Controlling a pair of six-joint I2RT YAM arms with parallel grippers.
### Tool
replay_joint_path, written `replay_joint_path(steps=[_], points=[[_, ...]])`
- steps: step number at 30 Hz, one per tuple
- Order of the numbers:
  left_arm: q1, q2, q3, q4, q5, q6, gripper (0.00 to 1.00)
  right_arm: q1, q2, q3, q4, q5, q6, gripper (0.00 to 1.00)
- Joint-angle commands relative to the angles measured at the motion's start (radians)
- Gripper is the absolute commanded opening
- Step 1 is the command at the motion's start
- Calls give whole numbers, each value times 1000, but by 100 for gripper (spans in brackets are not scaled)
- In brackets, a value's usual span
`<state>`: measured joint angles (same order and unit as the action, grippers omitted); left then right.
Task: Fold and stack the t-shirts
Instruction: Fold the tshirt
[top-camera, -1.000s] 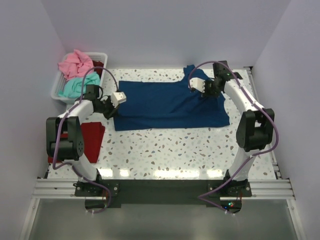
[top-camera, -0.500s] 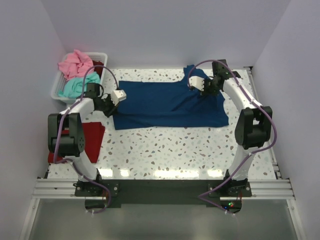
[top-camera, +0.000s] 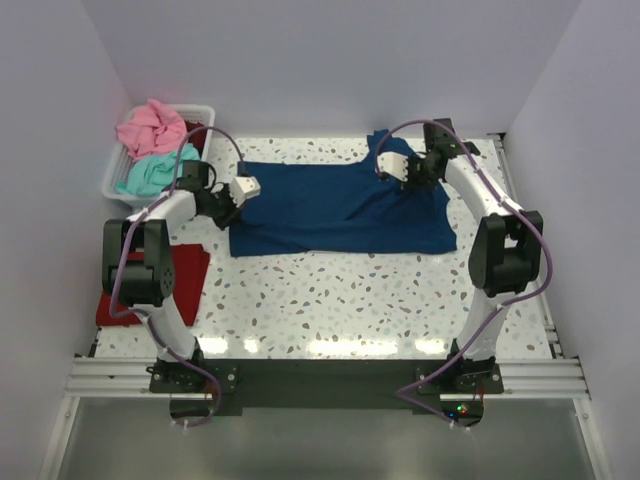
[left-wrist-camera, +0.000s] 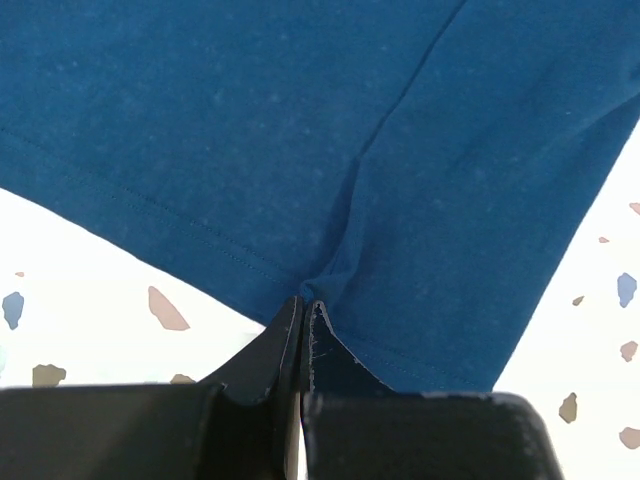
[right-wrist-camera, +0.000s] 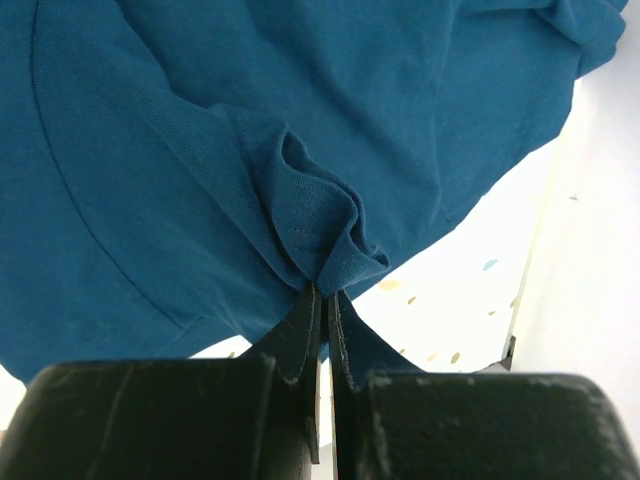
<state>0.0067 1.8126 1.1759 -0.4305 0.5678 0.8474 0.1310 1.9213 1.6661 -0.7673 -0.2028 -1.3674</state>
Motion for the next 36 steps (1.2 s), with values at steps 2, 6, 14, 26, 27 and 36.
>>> replay_joint_path(steps=[2, 6, 14, 26, 27, 36], points=[[3, 28, 56, 35, -14, -11, 0, 1, 16, 32, 39, 13, -18, 0], [3, 50, 77, 44, -20, -30, 0, 2, 30, 23, 63, 20, -12, 0], [3, 85, 120, 58, -36, -77, 0, 1, 39, 1, 160, 55, 56, 0], [101, -77, 32, -59, 38, -316, 54, -148, 110, 312, -281, -13, 500, 52], [101, -91, 12, -71, 38, -329, 56, -183, 117, 316, -367, -30, 525, 52], [101, -115, -137, -36, 9, -479, 57, -268, 102, 98, -408, -83, 749, 48]])
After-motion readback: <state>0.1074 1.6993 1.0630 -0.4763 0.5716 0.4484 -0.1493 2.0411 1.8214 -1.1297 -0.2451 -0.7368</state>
